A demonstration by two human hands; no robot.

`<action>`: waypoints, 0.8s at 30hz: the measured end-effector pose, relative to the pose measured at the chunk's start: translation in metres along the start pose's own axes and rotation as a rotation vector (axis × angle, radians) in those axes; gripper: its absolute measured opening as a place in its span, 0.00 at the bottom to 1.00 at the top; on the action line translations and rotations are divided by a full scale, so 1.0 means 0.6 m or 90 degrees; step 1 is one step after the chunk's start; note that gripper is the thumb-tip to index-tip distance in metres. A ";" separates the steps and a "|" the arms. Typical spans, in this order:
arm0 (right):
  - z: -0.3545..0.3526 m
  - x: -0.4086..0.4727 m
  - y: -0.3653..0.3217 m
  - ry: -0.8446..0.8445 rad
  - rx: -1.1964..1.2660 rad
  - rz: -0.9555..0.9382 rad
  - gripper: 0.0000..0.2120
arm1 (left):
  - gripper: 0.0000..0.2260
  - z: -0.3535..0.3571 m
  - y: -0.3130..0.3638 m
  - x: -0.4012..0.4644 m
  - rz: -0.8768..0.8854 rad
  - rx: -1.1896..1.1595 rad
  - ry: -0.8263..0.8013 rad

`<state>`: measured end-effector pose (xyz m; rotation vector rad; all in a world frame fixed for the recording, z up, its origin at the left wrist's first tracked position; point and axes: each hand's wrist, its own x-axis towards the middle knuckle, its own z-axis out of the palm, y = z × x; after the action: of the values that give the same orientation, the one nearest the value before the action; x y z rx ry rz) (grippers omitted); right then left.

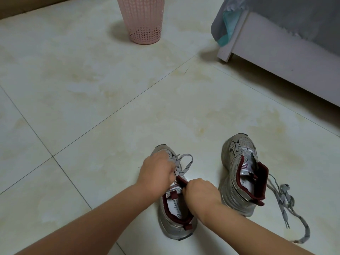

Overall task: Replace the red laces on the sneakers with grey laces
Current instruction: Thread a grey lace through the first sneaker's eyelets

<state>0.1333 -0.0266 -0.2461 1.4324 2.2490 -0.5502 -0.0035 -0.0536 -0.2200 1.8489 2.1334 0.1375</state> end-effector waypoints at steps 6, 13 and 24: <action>0.003 0.002 -0.002 -0.005 -0.005 0.001 0.12 | 0.07 -0.014 -0.010 -0.006 -0.006 -0.058 -0.039; 0.004 0.001 0.001 0.004 -0.001 0.001 0.12 | 0.08 0.013 0.020 -0.001 0.000 0.126 -0.040; 0.001 0.000 0.001 -0.007 0.036 0.022 0.14 | 0.10 -0.093 -0.049 -0.022 -0.116 -0.598 -0.125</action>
<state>0.1340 -0.0264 -0.2469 1.4895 2.2123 -0.6127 -0.0466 -0.0640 -0.1728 1.0598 1.6365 0.7345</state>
